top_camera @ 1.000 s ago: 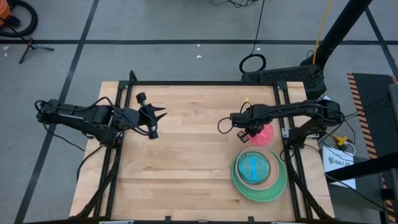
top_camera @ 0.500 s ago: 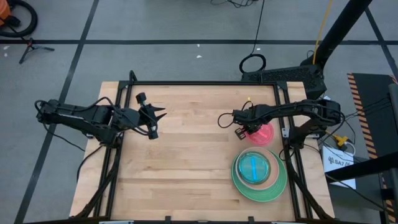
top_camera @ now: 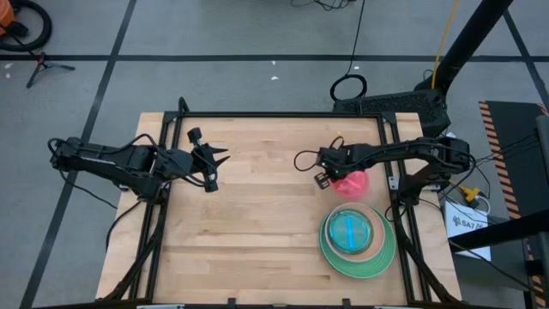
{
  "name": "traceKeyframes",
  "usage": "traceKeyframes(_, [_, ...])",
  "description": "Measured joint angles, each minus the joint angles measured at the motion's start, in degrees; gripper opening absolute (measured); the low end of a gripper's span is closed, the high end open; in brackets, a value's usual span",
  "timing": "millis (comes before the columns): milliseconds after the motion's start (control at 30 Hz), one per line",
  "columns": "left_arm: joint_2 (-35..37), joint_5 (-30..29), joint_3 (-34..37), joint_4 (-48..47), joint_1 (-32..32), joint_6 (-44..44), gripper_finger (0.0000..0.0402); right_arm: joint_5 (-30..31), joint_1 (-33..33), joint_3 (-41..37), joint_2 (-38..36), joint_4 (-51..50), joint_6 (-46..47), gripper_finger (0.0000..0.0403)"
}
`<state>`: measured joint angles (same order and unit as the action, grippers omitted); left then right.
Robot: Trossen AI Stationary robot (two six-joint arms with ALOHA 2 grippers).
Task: Stack plastic plates
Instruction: Stack the pink transparent plate on top of the blue transparent plate
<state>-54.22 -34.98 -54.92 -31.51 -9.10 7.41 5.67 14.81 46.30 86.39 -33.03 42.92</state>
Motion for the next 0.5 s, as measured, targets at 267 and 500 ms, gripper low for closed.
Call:
traceKeyframes(267, [0.00, 0.00, 0.00, 0.00, 0.01, 0.26, 0.0094, 0.41, 0.00, 4.23, -0.02, 0.06, -0.45, 0.0000])
traceKeyframes(500, [0.00, 0.00, 0.00, 0.00, 0.02, 0.32, 0.0094, 3.80, -0.02, 4.65, -0.02, -7.19, 2.92, 0.0000])
